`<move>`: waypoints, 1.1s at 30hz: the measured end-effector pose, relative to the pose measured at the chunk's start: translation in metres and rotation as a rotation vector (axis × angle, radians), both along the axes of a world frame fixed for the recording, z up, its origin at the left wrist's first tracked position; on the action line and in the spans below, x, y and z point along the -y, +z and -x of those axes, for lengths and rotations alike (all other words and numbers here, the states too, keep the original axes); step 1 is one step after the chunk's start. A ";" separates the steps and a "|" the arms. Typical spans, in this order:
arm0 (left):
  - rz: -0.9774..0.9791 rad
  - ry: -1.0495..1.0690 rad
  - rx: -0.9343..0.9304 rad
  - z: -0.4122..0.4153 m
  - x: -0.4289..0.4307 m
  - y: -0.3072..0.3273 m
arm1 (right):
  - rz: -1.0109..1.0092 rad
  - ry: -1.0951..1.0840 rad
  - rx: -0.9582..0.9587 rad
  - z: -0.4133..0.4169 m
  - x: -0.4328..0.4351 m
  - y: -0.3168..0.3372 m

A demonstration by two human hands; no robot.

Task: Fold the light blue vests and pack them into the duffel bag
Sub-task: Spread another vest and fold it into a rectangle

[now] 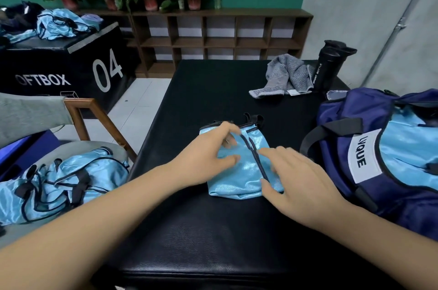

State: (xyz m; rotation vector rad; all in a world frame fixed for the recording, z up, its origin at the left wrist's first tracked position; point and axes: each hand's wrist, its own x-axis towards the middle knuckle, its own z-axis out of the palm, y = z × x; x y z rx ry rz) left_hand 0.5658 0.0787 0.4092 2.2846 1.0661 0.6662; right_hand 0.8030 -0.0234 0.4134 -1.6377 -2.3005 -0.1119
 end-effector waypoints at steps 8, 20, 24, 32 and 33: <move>-0.193 -0.162 -0.400 0.023 0.035 -0.020 | 0.072 0.358 0.179 -0.012 -0.017 -0.025; -0.337 -0.133 -0.391 0.026 0.044 -0.019 | 0.191 0.324 0.110 -0.017 -0.020 -0.027; 0.011 -0.169 -0.158 0.035 0.047 -0.004 | 0.235 0.292 -0.081 -0.020 -0.016 -0.016; 0.327 -0.033 0.057 0.041 0.050 0.014 | 0.439 0.194 -0.484 -0.016 -0.003 0.003; 0.351 -0.006 0.086 0.041 0.049 0.014 | 0.445 0.184 -0.548 -0.015 -0.003 0.003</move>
